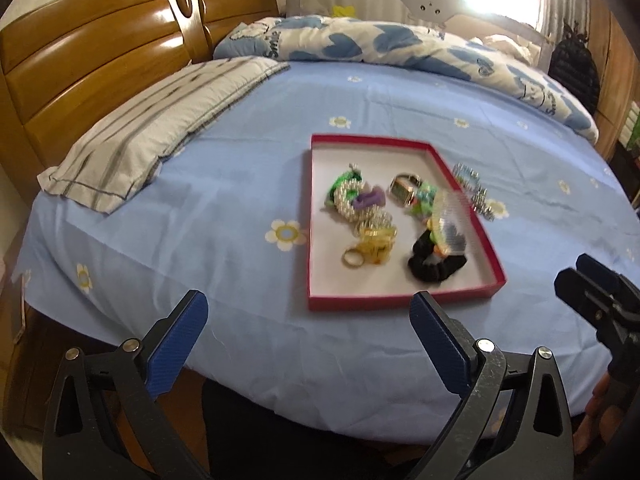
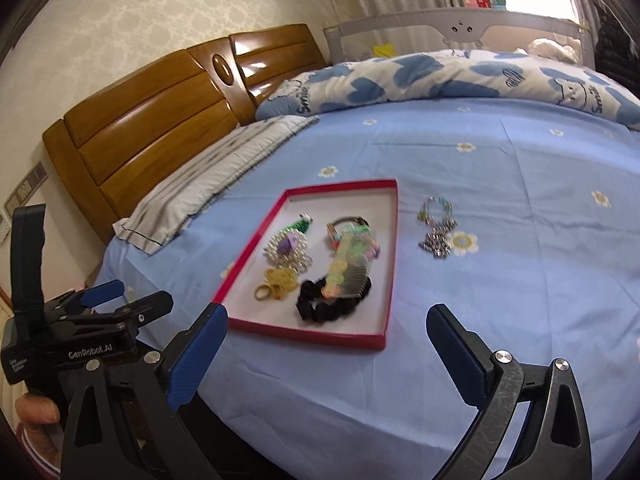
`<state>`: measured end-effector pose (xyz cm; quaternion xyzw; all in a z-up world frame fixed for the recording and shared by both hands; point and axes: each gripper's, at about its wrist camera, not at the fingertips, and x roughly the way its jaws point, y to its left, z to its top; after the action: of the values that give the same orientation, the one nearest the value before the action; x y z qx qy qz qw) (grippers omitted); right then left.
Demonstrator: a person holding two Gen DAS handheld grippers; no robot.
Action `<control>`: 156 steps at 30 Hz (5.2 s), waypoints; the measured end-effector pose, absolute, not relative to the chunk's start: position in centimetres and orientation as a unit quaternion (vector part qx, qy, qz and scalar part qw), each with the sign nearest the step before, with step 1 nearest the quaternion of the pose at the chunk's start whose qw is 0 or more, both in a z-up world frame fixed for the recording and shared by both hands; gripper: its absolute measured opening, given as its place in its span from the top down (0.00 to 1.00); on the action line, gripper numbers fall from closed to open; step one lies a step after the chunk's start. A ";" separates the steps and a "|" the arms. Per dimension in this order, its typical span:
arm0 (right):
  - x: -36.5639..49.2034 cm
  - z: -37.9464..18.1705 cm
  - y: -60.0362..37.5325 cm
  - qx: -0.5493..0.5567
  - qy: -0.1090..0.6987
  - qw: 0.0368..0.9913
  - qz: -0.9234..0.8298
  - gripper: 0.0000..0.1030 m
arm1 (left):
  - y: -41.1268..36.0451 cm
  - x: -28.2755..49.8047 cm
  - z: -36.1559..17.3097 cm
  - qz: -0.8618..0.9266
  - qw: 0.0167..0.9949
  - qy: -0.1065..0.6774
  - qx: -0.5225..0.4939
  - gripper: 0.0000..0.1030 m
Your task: Organize jewelry
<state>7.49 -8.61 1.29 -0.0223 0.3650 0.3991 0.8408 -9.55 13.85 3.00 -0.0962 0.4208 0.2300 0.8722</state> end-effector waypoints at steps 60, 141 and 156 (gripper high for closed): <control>7.2 -1.4 -8.0 -0.048 0.383 0.839 0.384 0.02 | 13.3 -9.3 1.6 0.230 0.869 0.429 -0.089 0.01; 7.1 -1.3 -8.2 -0.052 0.382 0.839 0.384 0.02 | 13.3 -9.0 1.2 0.229 0.868 0.433 -0.076 0.01; 7.2 -1.2 -8.3 -0.050 0.382 0.839 0.384 0.02 | 13.1 -8.6 1.1 0.224 0.869 0.435 -0.074 0.01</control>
<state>7.23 -8.29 -1.19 -0.0505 0.3824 0.3836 0.8391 -8.61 13.12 1.13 -0.0741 0.4350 0.2243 0.8689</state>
